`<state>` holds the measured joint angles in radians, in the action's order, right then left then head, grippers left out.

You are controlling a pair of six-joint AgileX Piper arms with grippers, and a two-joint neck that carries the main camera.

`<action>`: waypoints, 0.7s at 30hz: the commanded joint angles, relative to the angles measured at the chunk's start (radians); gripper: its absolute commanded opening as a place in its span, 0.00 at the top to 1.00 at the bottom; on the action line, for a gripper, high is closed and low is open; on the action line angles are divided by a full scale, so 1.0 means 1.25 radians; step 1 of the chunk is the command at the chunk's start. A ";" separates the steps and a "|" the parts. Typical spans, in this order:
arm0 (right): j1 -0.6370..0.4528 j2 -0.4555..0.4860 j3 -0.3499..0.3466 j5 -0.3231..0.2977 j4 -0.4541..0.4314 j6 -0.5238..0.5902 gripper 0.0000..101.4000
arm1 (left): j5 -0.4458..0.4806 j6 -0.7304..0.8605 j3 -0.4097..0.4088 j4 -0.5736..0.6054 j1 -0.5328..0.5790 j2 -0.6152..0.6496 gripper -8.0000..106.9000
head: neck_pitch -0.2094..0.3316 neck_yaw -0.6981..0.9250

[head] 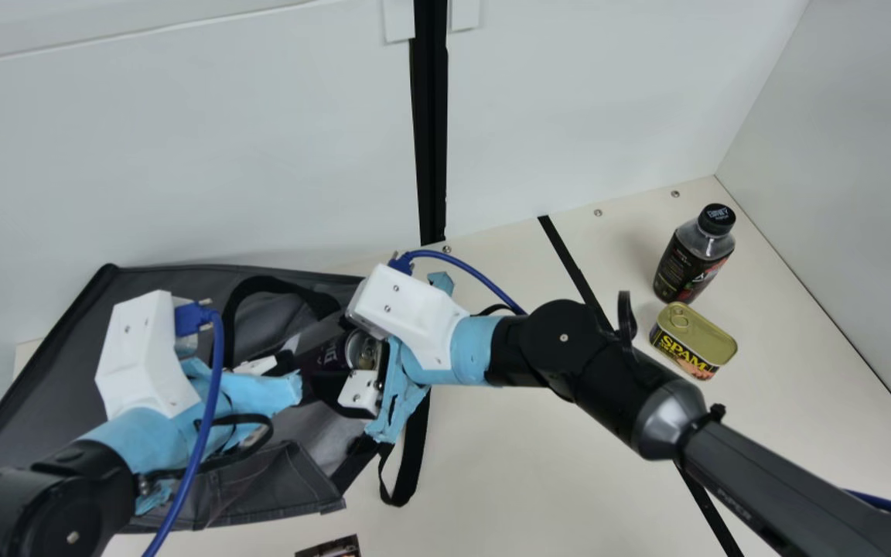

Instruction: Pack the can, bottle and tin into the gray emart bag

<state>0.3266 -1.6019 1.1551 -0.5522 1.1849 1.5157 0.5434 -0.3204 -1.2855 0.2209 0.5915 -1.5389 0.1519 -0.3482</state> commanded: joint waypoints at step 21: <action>0.043 -0.123 0.025 0.048 0.200 0.205 0.80 | 0.000 0.000 0.000 0.000 0.000 0.000 0.84 | 0.018 -0.001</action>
<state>0.3804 -1.7550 1.1857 -0.4908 1.4320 1.7651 0.5434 -0.3204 -1.2855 0.2209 0.5915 -1.5389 0.1519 -0.3482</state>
